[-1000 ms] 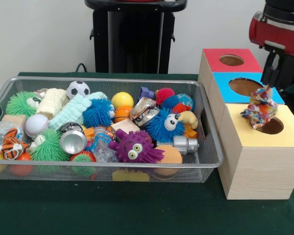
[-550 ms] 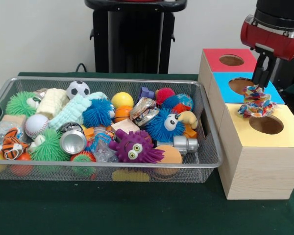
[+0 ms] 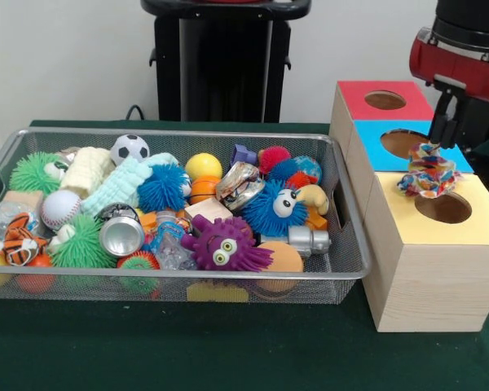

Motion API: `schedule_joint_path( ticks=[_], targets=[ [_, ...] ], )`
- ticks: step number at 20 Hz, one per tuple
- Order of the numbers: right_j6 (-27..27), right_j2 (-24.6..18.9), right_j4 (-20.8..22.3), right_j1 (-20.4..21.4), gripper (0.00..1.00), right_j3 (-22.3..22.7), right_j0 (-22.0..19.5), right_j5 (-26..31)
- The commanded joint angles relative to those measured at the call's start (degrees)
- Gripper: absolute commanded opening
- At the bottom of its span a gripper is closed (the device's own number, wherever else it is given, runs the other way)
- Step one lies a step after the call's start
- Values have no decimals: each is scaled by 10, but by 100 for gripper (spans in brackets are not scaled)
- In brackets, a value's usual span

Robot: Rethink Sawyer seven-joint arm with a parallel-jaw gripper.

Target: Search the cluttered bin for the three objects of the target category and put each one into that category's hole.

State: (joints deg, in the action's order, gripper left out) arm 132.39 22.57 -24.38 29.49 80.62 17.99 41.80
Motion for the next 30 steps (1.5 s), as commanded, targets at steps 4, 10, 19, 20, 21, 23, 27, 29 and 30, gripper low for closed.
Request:
schedule_joint_path(
  ticks=[4,10,19,20,21,23,27,29,30],
  targets=[
    [210,0,-34,-52,0,-17,17,17],
    [182,-3,-35,-46,0,1,4,-5],
    [158,-24,-37,-67,0,7,-22,-72],
    [155,-26,-37,-69,0,8,-24,-78],
    [152,-28,-37,-70,0,9,-27,-84],
    [145,-35,-37,-73,0,11,-34,-98],
    [138,-37,-33,-90,0,-2,-45,-115],
    [144,-36,-35,-94,0,-5,-43,-118],
    [146,-37,-36,-95,0,-7,-43,-117]
  ],
)
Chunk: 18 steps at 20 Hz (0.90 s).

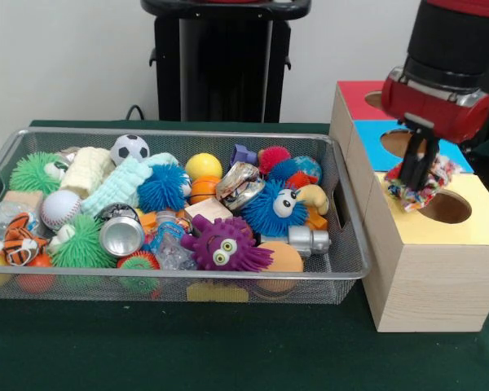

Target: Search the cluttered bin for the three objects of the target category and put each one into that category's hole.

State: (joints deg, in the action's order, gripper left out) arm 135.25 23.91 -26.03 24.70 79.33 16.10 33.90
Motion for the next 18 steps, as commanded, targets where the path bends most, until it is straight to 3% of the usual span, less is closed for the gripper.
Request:
schedule_joint_path(
  ticks=[1,18],
  targets=[
    [123,-48,-22,-48,0,6,-21,-35],
    [191,-11,-60,-68,0,-21,22,11]
  ],
)
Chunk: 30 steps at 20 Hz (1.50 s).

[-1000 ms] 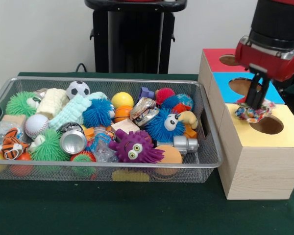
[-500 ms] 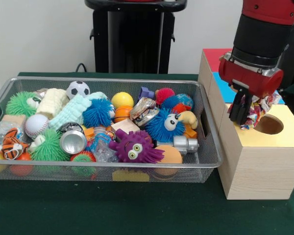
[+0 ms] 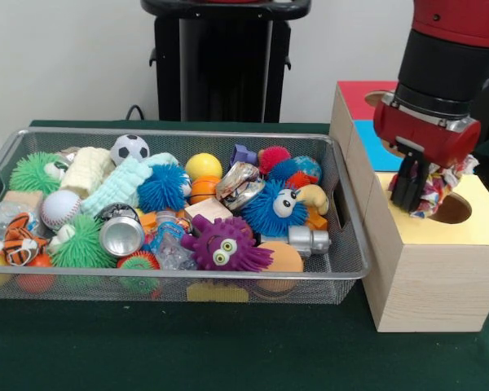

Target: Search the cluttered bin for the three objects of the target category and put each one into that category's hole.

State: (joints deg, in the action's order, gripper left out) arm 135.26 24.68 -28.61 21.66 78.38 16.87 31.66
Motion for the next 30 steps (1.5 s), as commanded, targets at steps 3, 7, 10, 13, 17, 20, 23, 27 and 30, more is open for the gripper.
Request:
schedule_joint_path(
  ticks=[3,7,10,13,17,20,23,27,30],
  targets=[
    [183,-16,-41,-32,0,0,14,31],
    [189,-6,-50,-32,0,5,18,39],
    [182,-8,-55,-31,0,9,17,33],
    [174,-10,-58,-31,0,12,15,25],
    [161,-19,-63,-33,0,20,9,6],
    [152,-22,-64,-33,0,23,6,3],
    [151,-24,-65,-43,0,16,5,-6],
    [141,-31,-66,-61,0,5,0,-24],
    [112,-53,-65,-61,0,10,-14,-38]
  ],
)
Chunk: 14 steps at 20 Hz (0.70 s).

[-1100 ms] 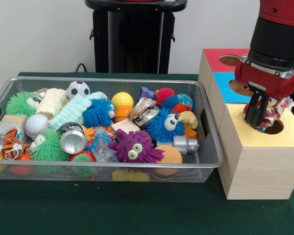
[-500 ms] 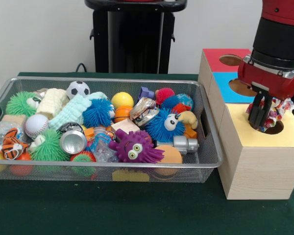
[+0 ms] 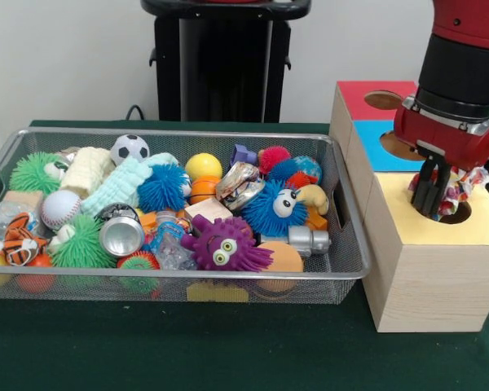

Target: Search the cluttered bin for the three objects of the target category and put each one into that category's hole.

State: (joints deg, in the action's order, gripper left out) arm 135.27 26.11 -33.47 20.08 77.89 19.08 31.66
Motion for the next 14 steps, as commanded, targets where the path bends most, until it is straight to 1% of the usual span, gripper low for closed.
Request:
schedule_joint_path(
  ticks=[1,3,7,9,14],
  targets=[
    [99,-81,-19,-40,0,21,-44,-39],
    [76,-114,-28,-28,0,35,-63,-44],
    [68,-141,-35,-22,0,40,-77,-33],
    [61,-159,-34,-22,0,40,-87,-37],
    [76,-168,-32,-20,0,37,-87,-36]
  ],
)
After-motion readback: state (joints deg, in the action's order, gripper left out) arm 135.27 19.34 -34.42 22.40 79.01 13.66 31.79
